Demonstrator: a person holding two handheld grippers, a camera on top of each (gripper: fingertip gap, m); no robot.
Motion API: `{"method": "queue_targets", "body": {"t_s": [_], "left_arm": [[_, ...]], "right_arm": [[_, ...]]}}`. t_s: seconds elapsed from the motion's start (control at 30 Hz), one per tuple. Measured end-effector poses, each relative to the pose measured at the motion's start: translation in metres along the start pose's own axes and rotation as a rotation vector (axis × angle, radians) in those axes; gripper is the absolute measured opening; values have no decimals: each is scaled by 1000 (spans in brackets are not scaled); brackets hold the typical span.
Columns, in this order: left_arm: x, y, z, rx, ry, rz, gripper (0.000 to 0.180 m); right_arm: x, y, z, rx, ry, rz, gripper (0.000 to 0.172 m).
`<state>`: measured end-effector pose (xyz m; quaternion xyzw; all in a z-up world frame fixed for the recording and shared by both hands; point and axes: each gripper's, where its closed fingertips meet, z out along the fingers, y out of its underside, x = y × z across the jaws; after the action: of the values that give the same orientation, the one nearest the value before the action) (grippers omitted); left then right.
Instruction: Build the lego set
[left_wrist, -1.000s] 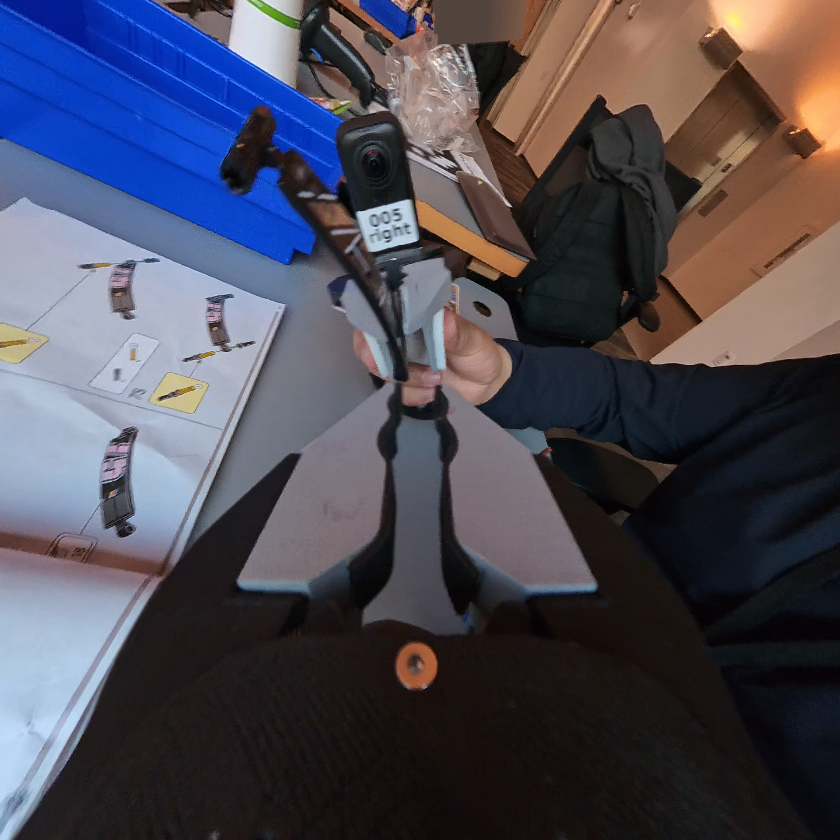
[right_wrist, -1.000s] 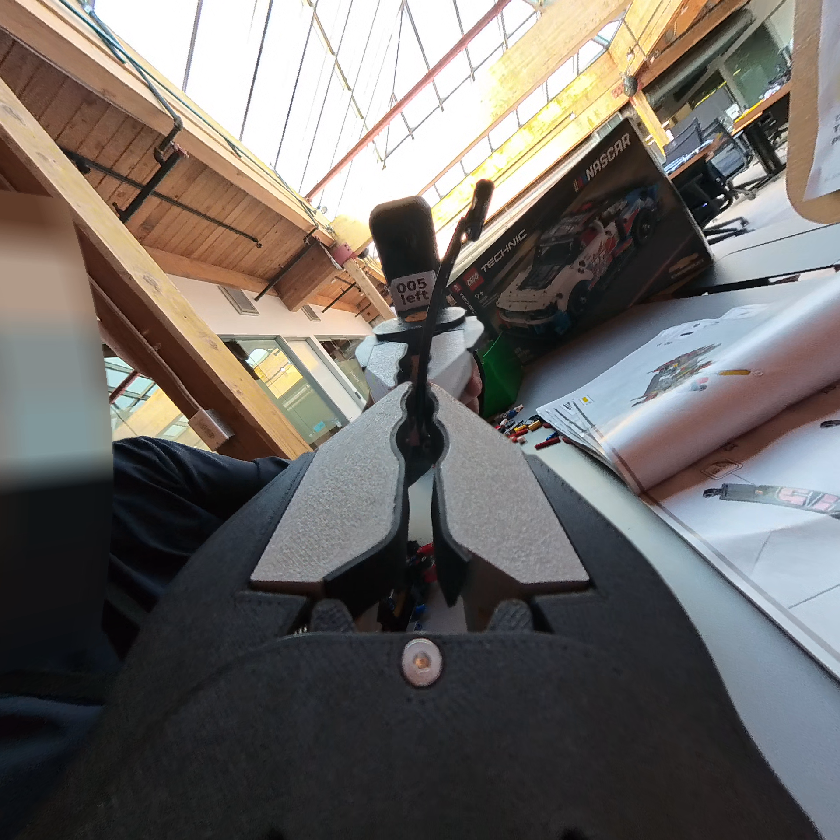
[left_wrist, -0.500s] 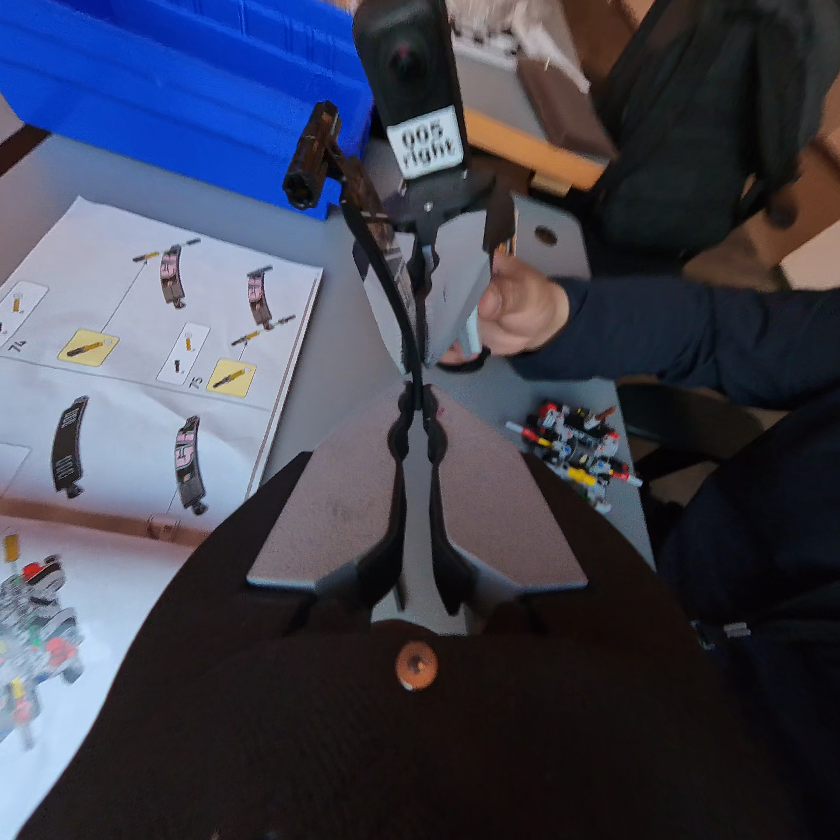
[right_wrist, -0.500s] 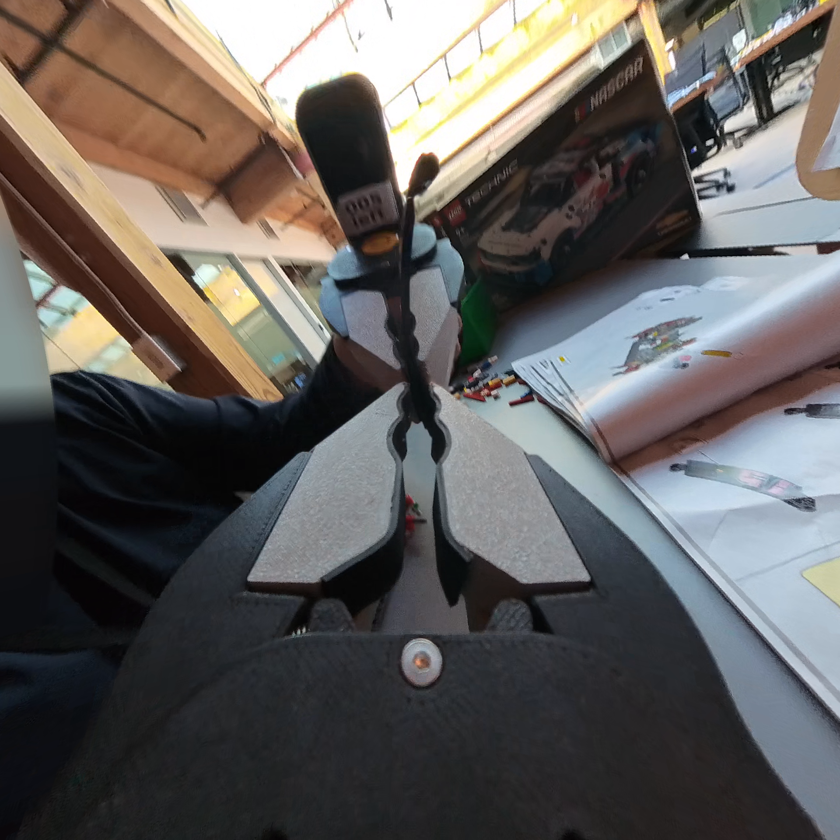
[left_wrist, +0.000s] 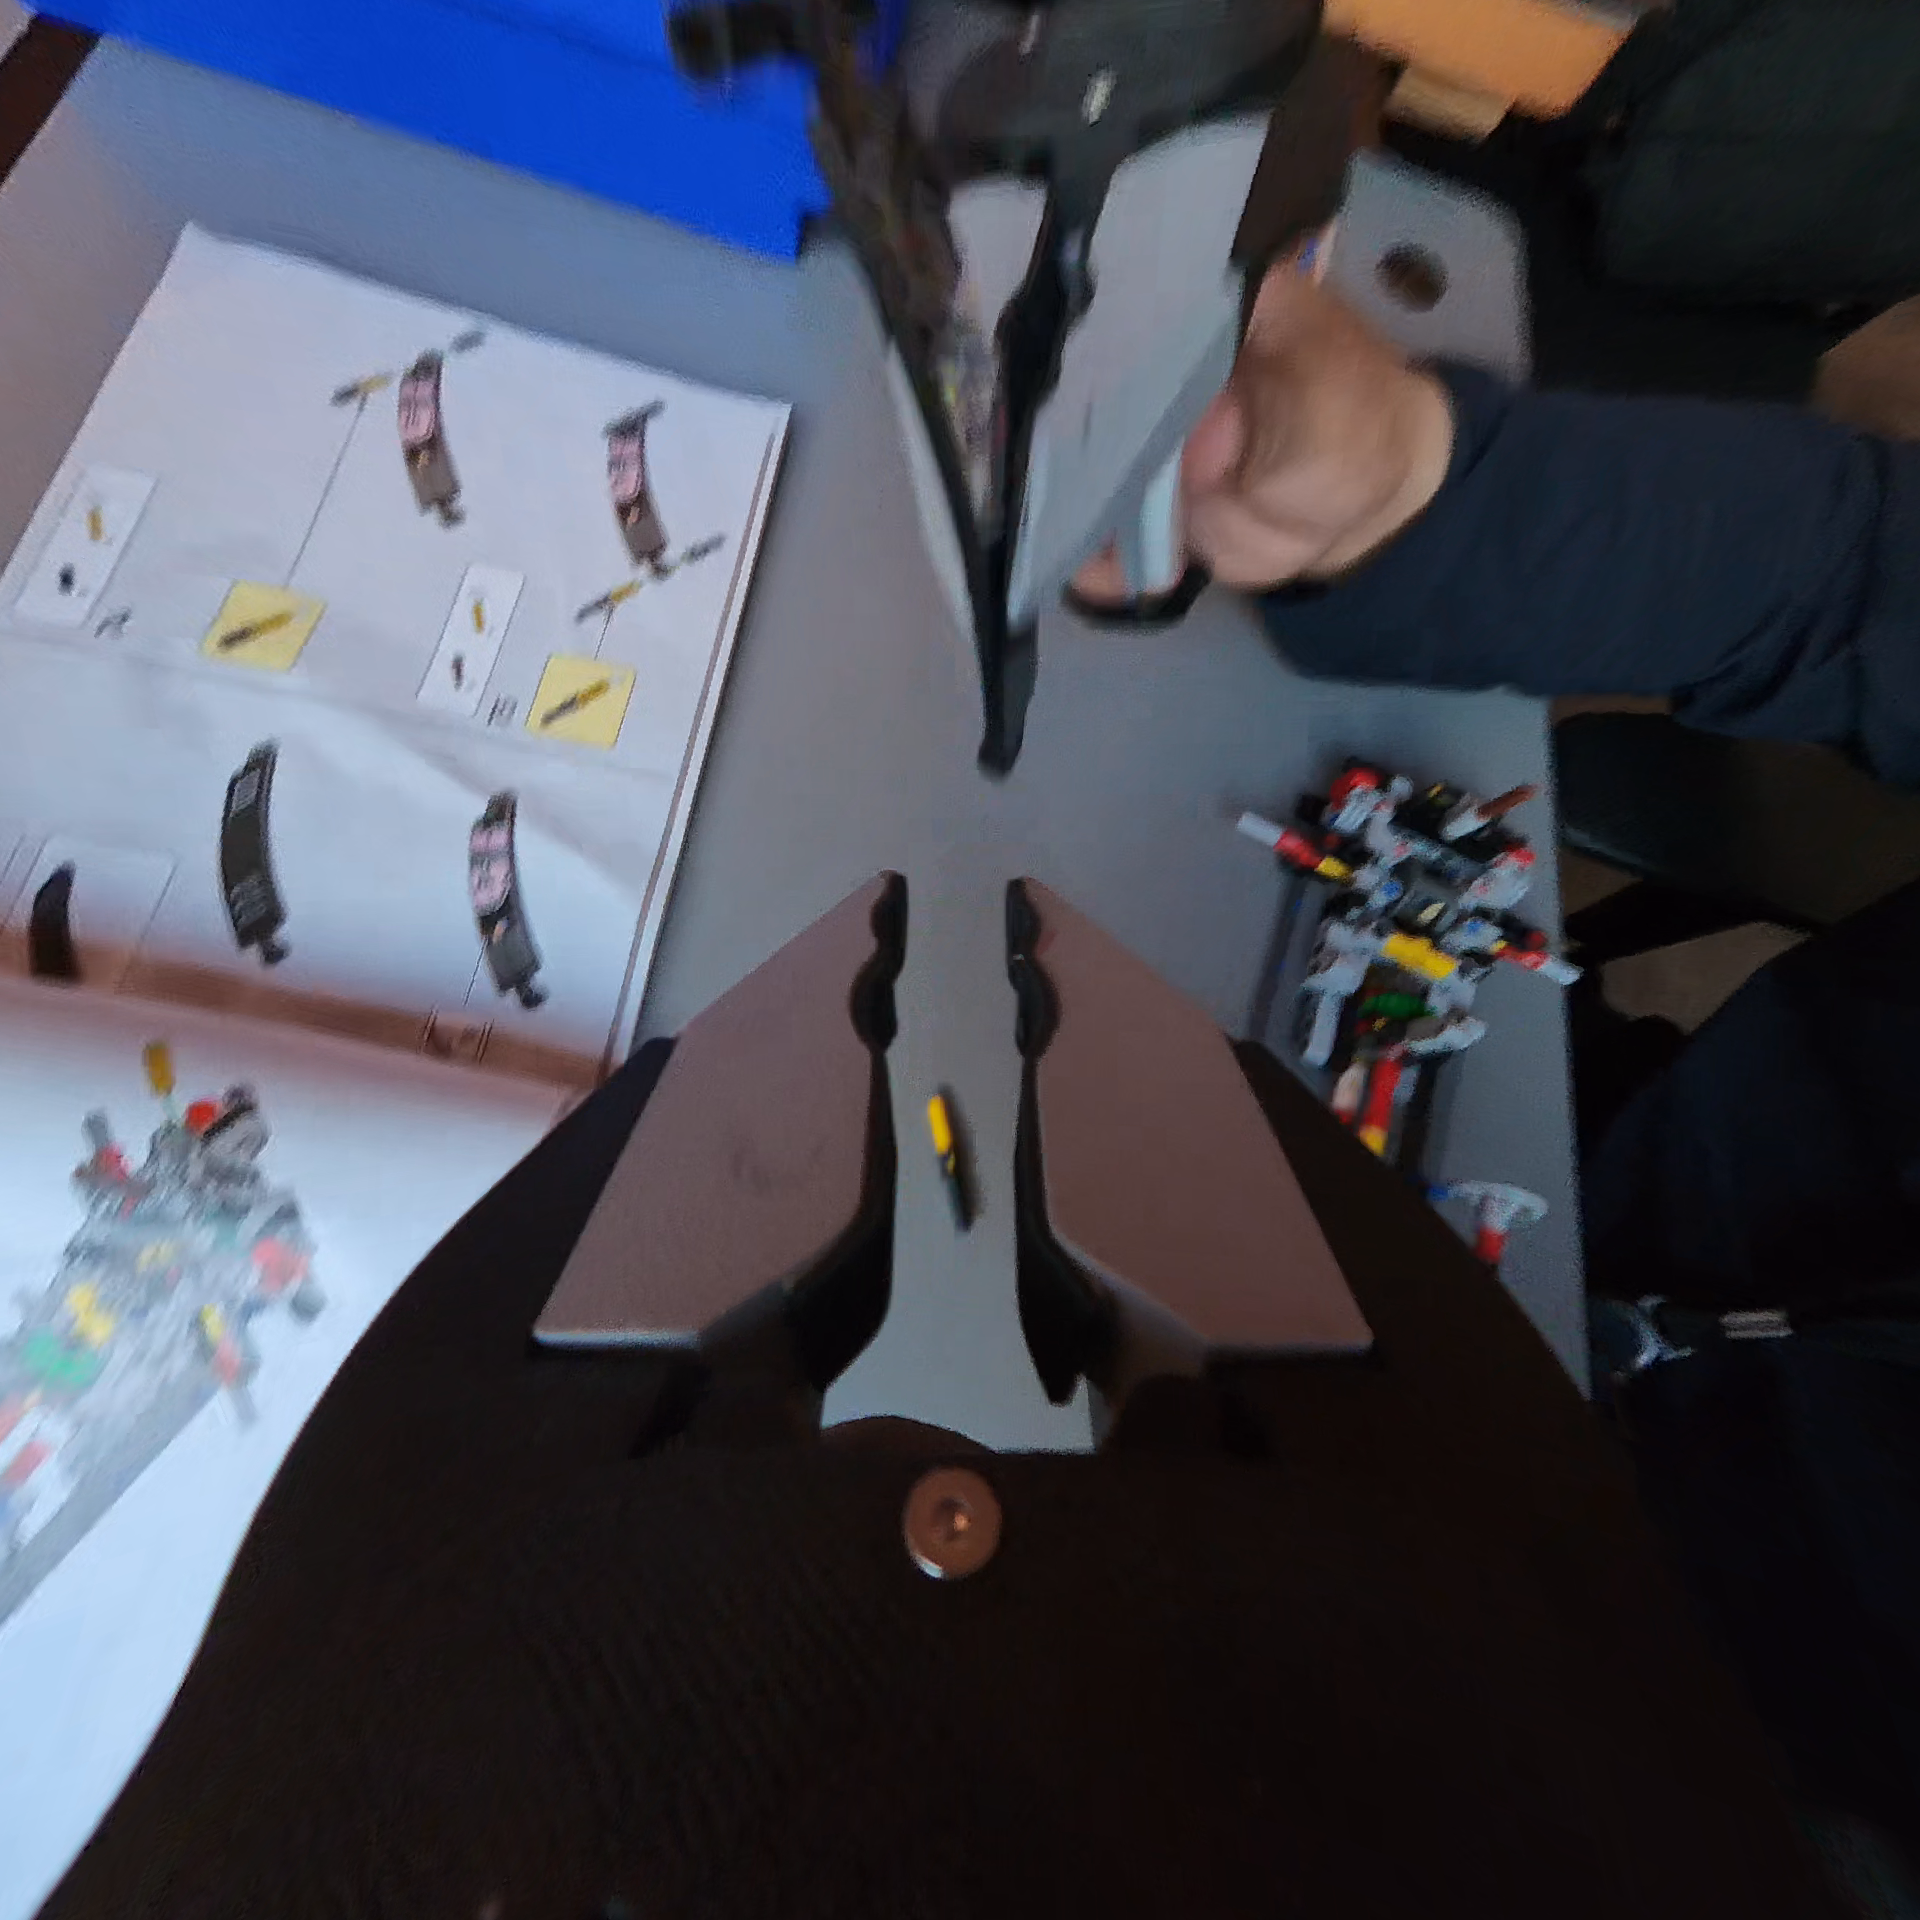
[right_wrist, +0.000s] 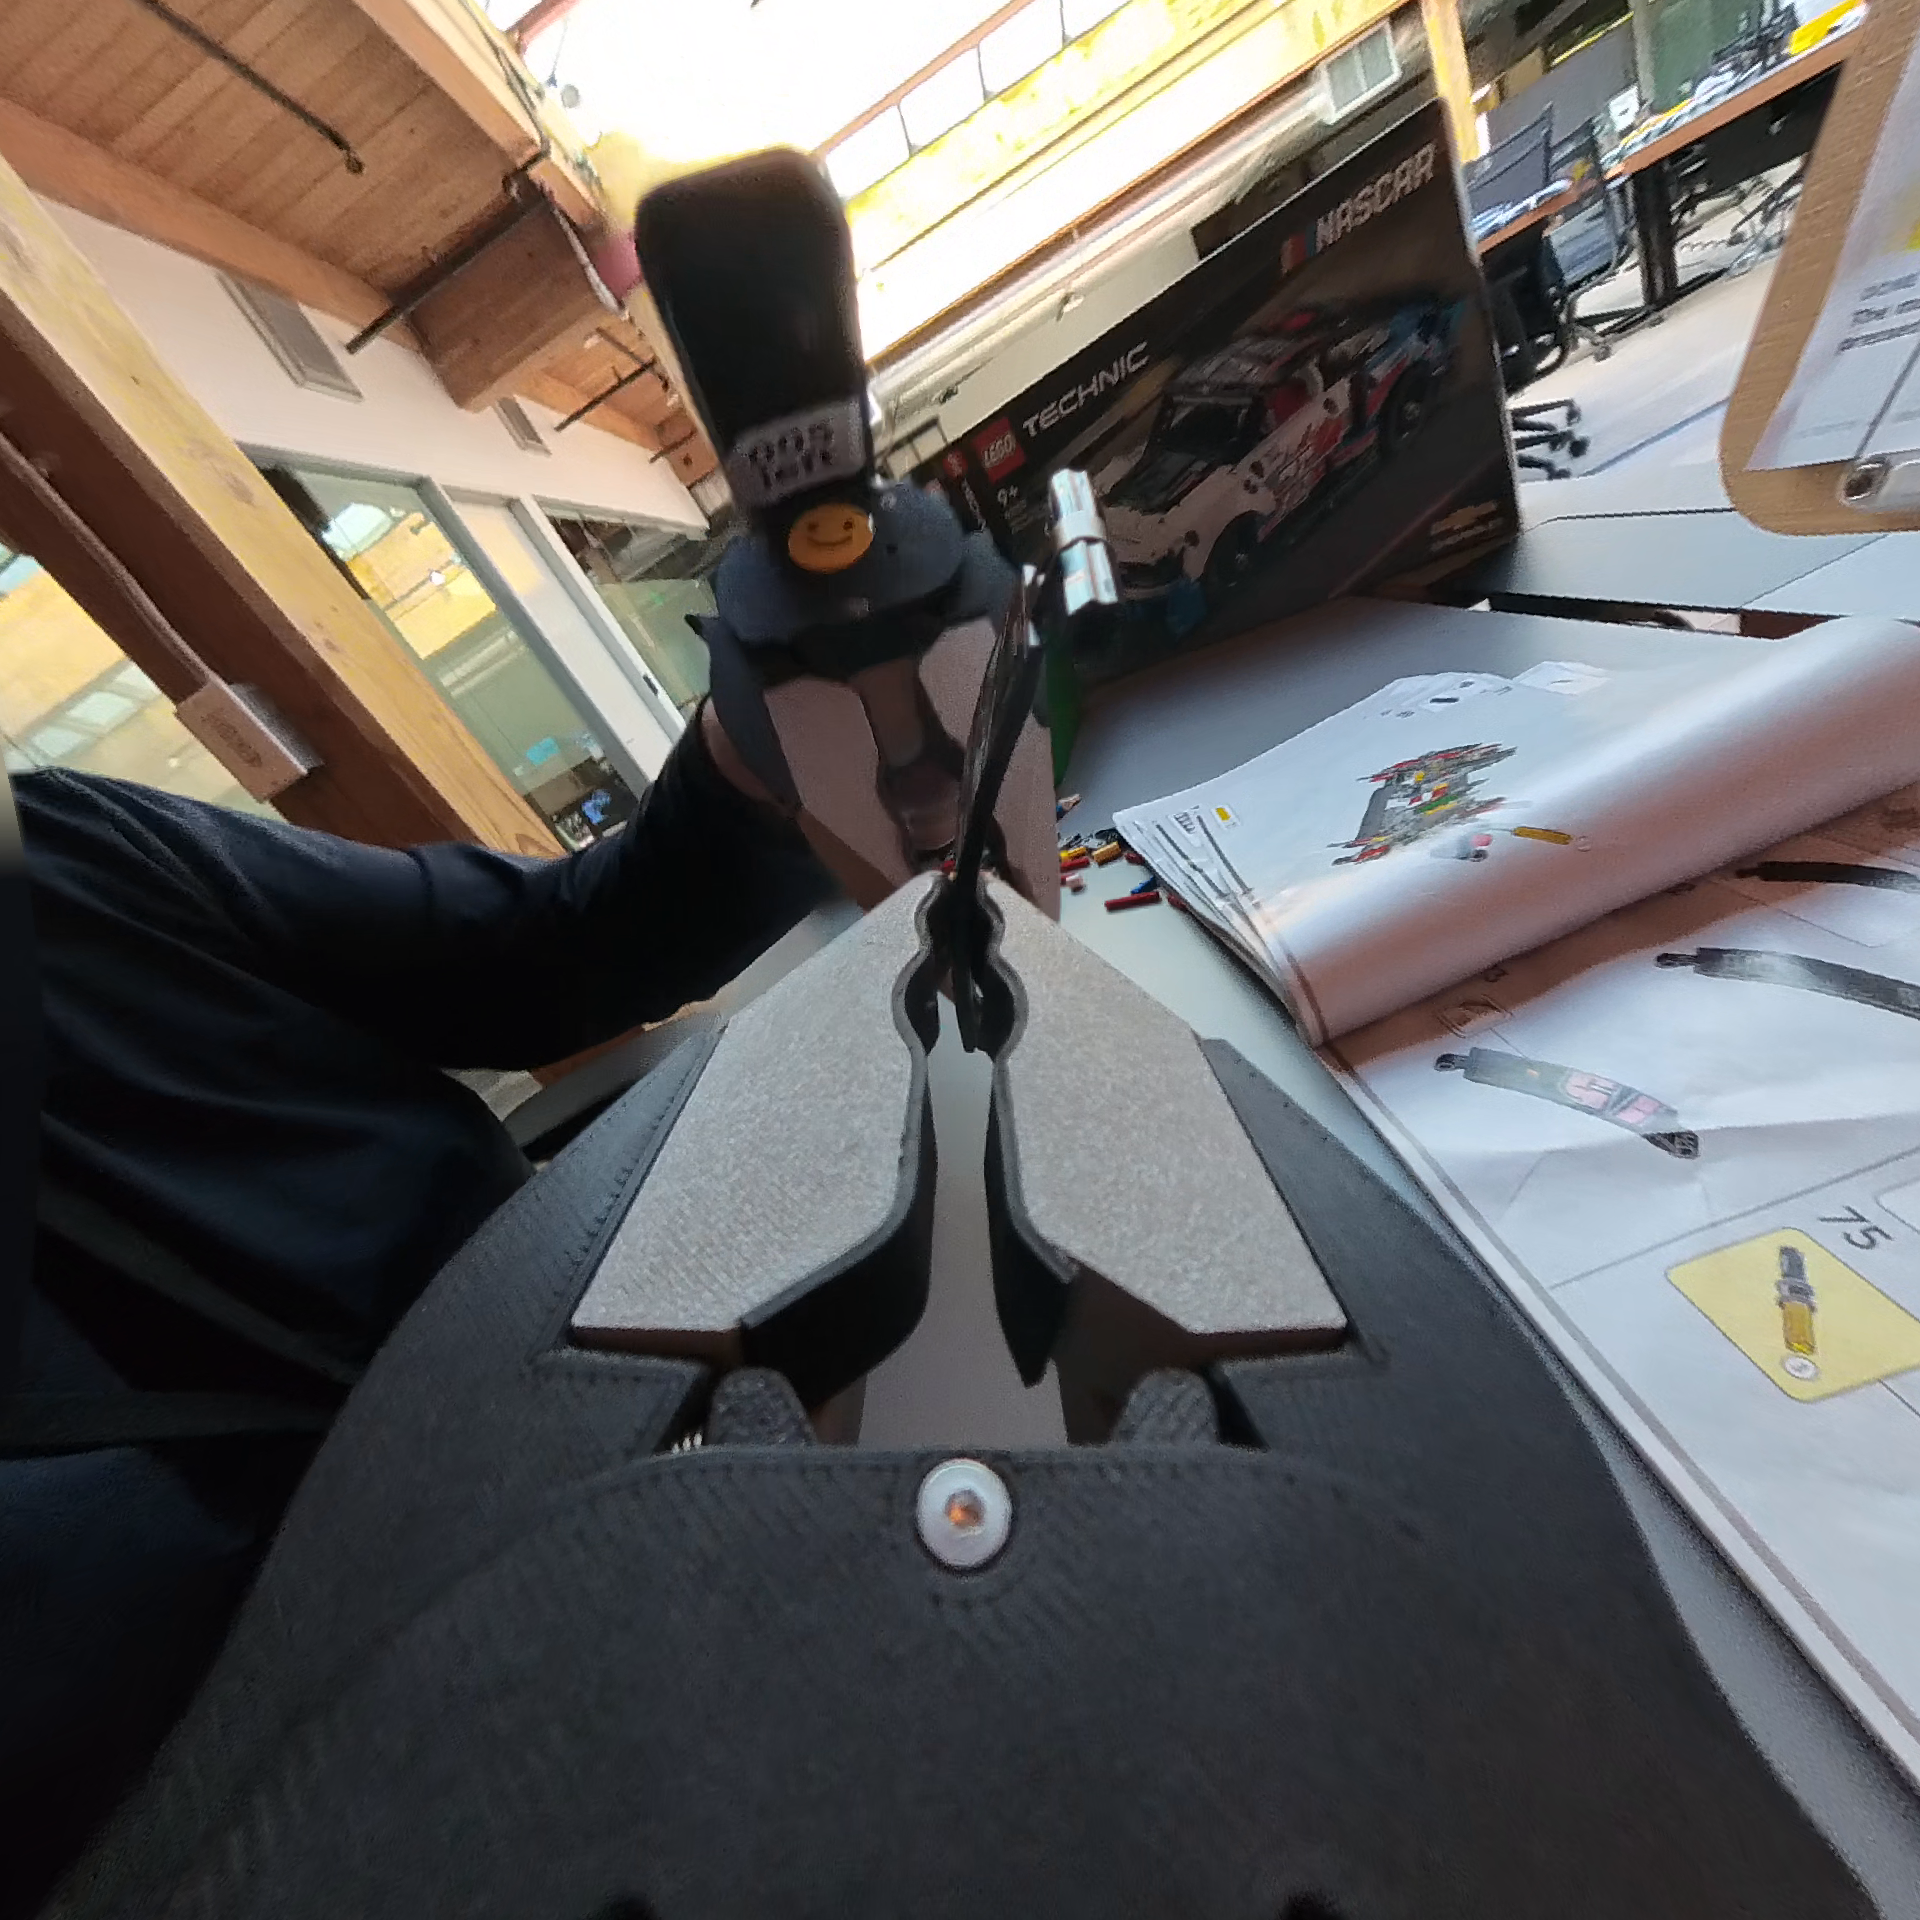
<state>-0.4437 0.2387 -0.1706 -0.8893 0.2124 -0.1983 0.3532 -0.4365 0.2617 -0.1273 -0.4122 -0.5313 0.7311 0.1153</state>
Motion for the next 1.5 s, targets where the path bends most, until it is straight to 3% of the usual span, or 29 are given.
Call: {"method": "queue_targets", "body": {"t_s": [0.23, 0.43, 0.53, 0.73, 0.9, 1.13, 1.23, 1.37, 1.5], "left_arm": [[8, 94, 15, -262, -14, -4, 21], [2, 118, 27, -325, -71, 22, 21], [-10, 118, 28, -309, -140, 72, 3], [-8, 112, 35, -193, -124, 118, 5], [-3, 110, 36, -182, -62, 135, 19], [-7, 104, 45, -213, -78, 247, 5], [-29, 97, 41, -187, -234, 305, 5], [-36, 63, 32, 79, -335, 266, 4], [-36, 52, 31, 132, -421, 358, 4]], "right_arm": [[17, 15, 2, -57, 35, 138, 0], [22, 36, 13, -138, 34, 211, 0], [24, 40, 14, -147, 21, 266, 0], [31, 55, 17, -199, 20, 362, 0], [35, 63, 18, -228, 21, 384, 0], [38, 66, 17, -238, 32, 379, 0], [39, 61, 15, -208, 37, 385, 0], [43, 55, 12, -157, 39, 419, 0], [51, 58, 10, -138, 54, 493, 0]]}}
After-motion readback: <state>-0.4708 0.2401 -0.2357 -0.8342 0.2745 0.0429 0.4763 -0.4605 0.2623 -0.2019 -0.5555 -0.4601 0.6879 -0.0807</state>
